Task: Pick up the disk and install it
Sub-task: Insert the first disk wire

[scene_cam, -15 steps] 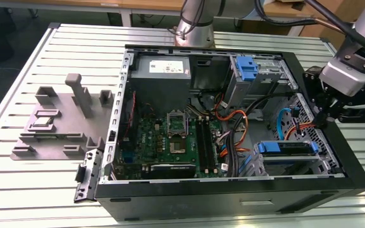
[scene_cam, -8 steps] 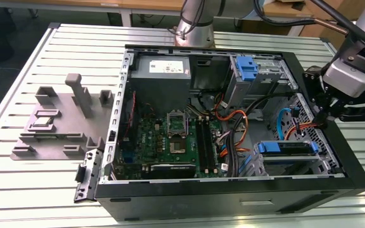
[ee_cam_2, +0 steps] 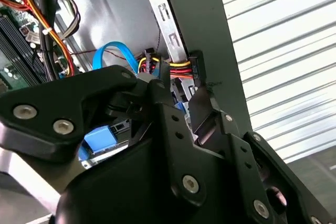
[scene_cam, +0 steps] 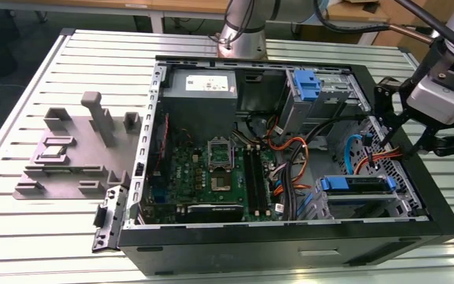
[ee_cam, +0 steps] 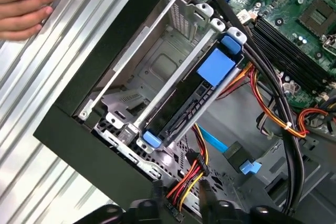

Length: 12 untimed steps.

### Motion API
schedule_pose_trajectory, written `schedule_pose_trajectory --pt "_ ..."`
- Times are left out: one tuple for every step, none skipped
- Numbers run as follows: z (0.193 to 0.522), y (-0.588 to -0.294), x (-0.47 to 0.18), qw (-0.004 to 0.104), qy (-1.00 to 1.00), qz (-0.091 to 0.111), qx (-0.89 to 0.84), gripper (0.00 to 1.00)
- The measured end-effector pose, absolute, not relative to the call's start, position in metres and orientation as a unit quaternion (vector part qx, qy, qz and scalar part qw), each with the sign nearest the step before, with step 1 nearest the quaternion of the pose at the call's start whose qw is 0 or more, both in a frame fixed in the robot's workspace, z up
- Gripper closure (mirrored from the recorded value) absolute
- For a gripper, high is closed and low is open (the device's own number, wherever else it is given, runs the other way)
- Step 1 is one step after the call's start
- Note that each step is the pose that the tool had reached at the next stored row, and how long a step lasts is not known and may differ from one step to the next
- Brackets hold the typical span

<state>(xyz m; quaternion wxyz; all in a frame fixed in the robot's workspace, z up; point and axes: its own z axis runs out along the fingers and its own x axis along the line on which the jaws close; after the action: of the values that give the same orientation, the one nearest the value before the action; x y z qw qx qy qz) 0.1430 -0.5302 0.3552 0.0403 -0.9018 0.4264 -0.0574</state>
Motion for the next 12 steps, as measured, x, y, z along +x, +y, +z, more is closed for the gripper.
schedule_pose_trajectory --pt "0.355 -0.53 0.143 0.041 0.422 -0.057 -0.904 0.58" --pt "0.355 -0.53 0.143 0.041 0.415 -0.057 -0.907 0.58" --pt "0.355 -0.53 0.143 0.042 0.409 -0.057 -0.91 0.58" --pt "0.354 -0.53 0.143 0.042 0.402 -0.057 -0.913 0.58" --pt "0.354 -0.53 0.143 0.042 0.396 -0.056 -0.916 0.58" --pt "0.354 -0.53 0.144 0.043 0.39 -0.056 -0.918 0.58" --pt "0.354 -0.53 0.145 0.043 0.387 -0.056 -0.92 0.58" --pt "0.354 -0.53 0.146 0.043 0.386 -0.056 -0.92 0.58" --pt "0.354 -0.53 0.149 0.043 0.386 -0.056 -0.92 0.58" --pt "0.354 -0.53 0.151 0.043 0.386 -0.056 -0.92 0.58" --pt "0.354 -0.53 0.153 0.043 0.386 -0.056 -0.92 0.58" --pt "0.354 -0.53 0.155 0.043 0.385 -0.056 -0.92 0.58"
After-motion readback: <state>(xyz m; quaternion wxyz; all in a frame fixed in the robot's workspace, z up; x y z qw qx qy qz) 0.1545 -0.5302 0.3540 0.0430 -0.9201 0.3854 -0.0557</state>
